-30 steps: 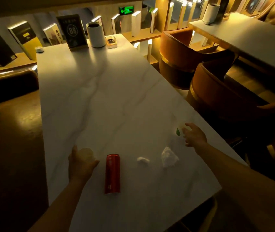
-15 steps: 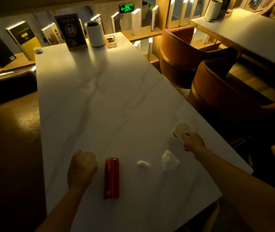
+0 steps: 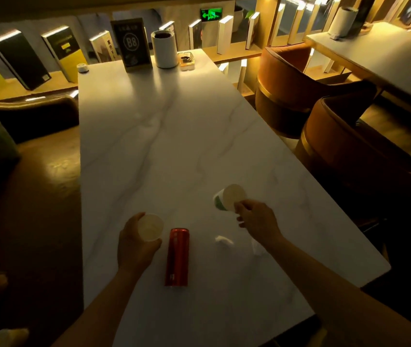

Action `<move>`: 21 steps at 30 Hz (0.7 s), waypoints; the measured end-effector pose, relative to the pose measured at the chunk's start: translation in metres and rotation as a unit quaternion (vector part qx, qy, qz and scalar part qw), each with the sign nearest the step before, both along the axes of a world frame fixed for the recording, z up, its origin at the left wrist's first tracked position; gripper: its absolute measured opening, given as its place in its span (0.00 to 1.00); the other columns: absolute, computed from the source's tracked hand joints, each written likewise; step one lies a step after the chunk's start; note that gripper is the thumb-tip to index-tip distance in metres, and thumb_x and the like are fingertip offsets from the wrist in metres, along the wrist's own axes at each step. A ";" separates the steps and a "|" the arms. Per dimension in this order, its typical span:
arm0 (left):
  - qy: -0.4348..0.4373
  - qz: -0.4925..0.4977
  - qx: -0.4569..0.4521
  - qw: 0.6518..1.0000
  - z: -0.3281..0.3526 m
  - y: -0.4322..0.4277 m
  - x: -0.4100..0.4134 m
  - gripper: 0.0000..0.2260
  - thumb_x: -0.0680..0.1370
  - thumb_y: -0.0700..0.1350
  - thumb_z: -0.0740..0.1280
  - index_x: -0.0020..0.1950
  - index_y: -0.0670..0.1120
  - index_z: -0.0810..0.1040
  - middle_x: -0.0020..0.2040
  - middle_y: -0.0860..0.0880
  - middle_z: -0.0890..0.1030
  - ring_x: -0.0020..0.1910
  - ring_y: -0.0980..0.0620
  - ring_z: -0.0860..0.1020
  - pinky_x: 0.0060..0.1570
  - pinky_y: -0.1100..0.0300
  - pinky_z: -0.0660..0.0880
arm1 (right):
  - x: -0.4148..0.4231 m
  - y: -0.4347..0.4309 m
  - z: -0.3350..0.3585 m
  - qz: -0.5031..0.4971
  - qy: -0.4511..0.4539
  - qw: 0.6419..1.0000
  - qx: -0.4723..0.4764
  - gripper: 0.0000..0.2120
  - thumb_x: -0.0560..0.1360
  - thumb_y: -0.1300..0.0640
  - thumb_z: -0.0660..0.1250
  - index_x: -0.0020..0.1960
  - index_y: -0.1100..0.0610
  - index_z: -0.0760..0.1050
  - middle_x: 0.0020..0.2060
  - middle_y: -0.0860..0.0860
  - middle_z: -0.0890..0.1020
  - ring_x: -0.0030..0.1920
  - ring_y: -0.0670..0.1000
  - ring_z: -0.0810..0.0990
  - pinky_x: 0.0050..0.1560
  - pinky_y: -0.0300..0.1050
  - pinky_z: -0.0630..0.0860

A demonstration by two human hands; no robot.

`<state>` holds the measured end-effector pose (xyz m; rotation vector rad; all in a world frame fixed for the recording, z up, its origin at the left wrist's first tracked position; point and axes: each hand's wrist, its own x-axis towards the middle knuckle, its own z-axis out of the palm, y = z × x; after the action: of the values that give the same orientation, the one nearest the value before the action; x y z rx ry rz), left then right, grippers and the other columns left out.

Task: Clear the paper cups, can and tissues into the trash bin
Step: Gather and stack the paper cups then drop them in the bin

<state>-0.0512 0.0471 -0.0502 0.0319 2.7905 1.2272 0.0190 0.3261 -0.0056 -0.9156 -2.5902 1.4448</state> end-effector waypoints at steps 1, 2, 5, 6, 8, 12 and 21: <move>0.007 -0.005 -0.002 1.000 0.002 0.000 0.002 0.39 0.61 0.40 0.79 0.69 0.51 0.69 0.65 0.46 0.76 0.62 0.42 0.74 0.56 0.48 0.74 | -0.002 -0.012 0.007 0.020 0.009 1.000 0.005 0.14 0.76 0.50 0.63 0.43 0.59 0.81 0.36 0.56 0.85 0.34 0.54 0.85 0.42 0.58 0.82; 0.010 -0.006 -0.002 1.000 0.004 0.001 0.005 0.39 0.61 0.40 0.79 0.69 0.51 0.69 0.64 0.46 0.76 0.62 0.42 0.73 0.56 0.49 0.74 | -0.004 -0.024 0.014 0.038 0.019 0.999 0.006 0.14 0.76 0.51 0.63 0.43 0.59 0.82 0.35 0.55 0.85 0.33 0.53 0.84 0.42 0.57 0.82; 0.012 -0.002 0.009 1.000 0.011 0.003 0.016 0.38 0.61 0.41 0.79 0.68 0.50 0.70 0.61 0.45 0.76 0.61 0.43 0.72 0.53 0.55 0.71 | -0.007 -0.058 0.036 0.092 0.044 0.995 0.002 0.14 0.77 0.51 0.63 0.43 0.59 0.83 0.34 0.53 0.86 0.32 0.50 0.84 0.42 0.54 0.82; 0.021 -0.004 0.008 1.000 0.015 0.003 0.021 0.36 0.61 0.42 0.79 0.67 0.49 0.71 0.60 0.45 0.77 0.60 0.44 0.72 0.51 0.56 0.70 | -0.007 -0.067 0.042 0.115 0.047 0.992 0.004 0.15 0.77 0.51 0.63 0.42 0.59 0.83 0.33 0.53 0.86 0.32 0.50 0.84 0.42 0.54 0.82; 0.063 -0.022 0.007 0.998 0.026 0.004 0.028 0.32 0.61 0.41 0.79 0.63 0.45 0.74 0.56 0.45 0.78 0.55 0.44 0.75 0.48 0.56 0.71 | -0.007 -0.084 0.053 0.165 0.044 0.985 0.022 0.17 0.76 0.49 0.61 0.39 0.59 0.81 0.32 0.54 0.85 0.32 0.51 0.84 0.42 0.55 0.81; 0.107 -0.064 0.040 0.991 0.041 -0.002 0.041 0.25 0.60 0.41 0.79 0.55 0.38 0.78 0.44 0.56 0.75 0.41 0.58 0.74 0.39 0.68 0.68 | -0.006 -0.108 0.069 0.260 0.027 0.961 0.092 0.20 0.77 0.49 0.60 0.34 0.60 0.77 0.31 0.58 0.83 0.34 0.56 0.81 0.42 0.54 0.78; 0.079 -0.054 0.113 0.989 0.035 -0.029 0.063 0.32 0.59 0.43 0.76 0.60 0.58 0.70 0.54 0.61 0.75 0.53 0.71 0.74 0.49 0.79 0.67 | 0.004 -0.141 0.067 0.335 0.026 0.936 0.099 0.11 0.77 0.47 0.62 0.55 0.48 0.78 0.38 0.53 0.83 0.42 0.53 0.81 0.42 0.40 0.69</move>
<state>0.0118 0.0180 -0.0147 0.3056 2.7172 1.5702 0.0229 0.1856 0.0612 0.0594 -3.0822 1.2231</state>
